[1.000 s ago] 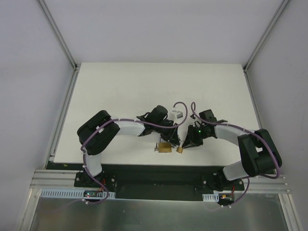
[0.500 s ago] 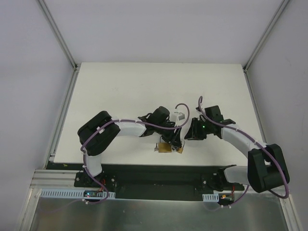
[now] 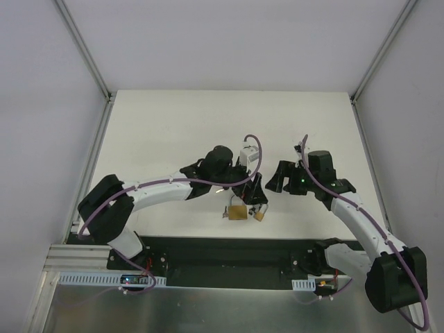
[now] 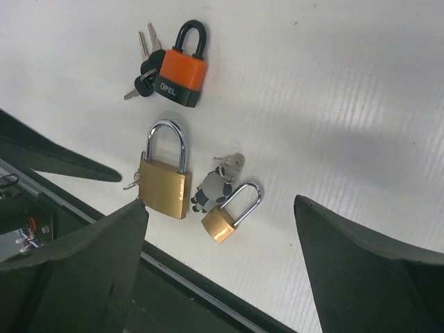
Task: Lock with the key
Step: Place the key at the center of the board, then reset both arms
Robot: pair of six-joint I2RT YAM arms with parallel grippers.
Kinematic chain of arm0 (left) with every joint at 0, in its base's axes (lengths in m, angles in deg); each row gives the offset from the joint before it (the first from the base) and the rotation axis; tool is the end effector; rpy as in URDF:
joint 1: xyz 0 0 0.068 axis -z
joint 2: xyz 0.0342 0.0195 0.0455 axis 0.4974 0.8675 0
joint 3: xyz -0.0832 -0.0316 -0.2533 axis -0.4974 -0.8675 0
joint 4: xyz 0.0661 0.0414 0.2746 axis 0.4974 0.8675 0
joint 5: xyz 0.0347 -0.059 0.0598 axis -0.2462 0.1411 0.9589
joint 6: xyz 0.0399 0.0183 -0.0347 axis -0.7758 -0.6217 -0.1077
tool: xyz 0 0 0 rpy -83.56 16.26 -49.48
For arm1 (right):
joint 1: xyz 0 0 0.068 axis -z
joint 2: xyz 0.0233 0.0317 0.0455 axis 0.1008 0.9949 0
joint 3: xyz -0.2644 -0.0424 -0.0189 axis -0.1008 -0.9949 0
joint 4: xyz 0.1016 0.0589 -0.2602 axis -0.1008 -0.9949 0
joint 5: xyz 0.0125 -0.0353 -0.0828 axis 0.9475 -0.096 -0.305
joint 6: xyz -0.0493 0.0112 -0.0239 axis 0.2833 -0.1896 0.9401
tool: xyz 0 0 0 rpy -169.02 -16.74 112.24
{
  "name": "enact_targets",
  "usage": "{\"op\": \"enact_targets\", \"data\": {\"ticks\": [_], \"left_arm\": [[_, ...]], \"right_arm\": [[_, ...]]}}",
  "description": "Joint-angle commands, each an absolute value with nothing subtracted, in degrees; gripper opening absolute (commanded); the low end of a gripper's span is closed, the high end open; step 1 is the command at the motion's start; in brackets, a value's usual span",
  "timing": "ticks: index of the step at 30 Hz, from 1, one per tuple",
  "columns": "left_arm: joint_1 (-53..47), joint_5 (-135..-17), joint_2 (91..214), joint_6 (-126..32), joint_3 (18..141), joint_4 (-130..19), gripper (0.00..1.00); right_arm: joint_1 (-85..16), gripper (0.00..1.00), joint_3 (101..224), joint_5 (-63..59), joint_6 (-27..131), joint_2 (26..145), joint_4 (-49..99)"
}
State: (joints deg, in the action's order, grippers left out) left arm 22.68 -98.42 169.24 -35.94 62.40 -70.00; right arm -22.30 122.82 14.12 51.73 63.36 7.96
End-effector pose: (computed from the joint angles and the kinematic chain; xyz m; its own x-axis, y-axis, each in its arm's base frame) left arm 0.2161 -0.3141 0.2208 -0.5666 0.2006 -0.7992 0.8196 0.2376 -0.5214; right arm 0.2285 0.0837 0.2152 -0.6845 -0.0832 -0.7242 -0.4686 0.8113 0.3496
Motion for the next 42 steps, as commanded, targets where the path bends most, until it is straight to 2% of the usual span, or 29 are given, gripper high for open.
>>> {"op": "enact_targets", "data": {"ticks": [1, 5, 13, 19, 25, 30, 35, 39, 42], "left_arm": [[22.82, -94.86, 163.92, -37.76, 59.79, -75.43, 0.99], [21.42, -96.17, 162.86, -36.89, 58.73, -77.89, 0.99], [13.95, -102.15, 160.06, -31.61, 53.12, -83.26, 0.99], [4.64, -101.72, 153.03, -30.38, 46.87, -81.86, 0.99], [-3.63, -92.95, 143.98, -33.27, 42.30, -69.24, 0.99], [-4.69, -77.24, 135.89, -38.45, 42.38, -58.84, 0.99], [-4.69, -68.68, 126.77, -39.52, 41.15, -55.49, 0.99], [-4.60, -64.46, 119.99, -41.44, 39.48, -54.69, 0.99], [-4.60, -61.99, 115.33, -43.12, 37.99, -54.52, 0.99]], "right_arm": [[-21.87, 0.93, 124.58, 11.62, 51.71, 61.05, 7.84], [-21.61, 1.00, 124.67, 11.97, 51.80, 61.58, 7.84], [-21.61, 0.97, 125.29, 11.62, 52.23, 62.81, 8.01], [-21.52, 0.97, 126.51, 11.35, 52.50, 63.95, 7.75], [-21.34, 0.97, 127.66, 10.13, 52.67, 65.00, 7.31], [-20.99, 0.97, 131.61, 5.83, 54.08, 65.80, 4.33], [-20.82, 0.97, 133.55, -1.56, 55.48, 62.82, 3.00], [-20.82, 0.96, 130.22, -5.60, 57.33, 56.50, 9.05], [-20.82, 0.97, 122.94, -7.54, 58.56, 49.73, 19.06]]}}
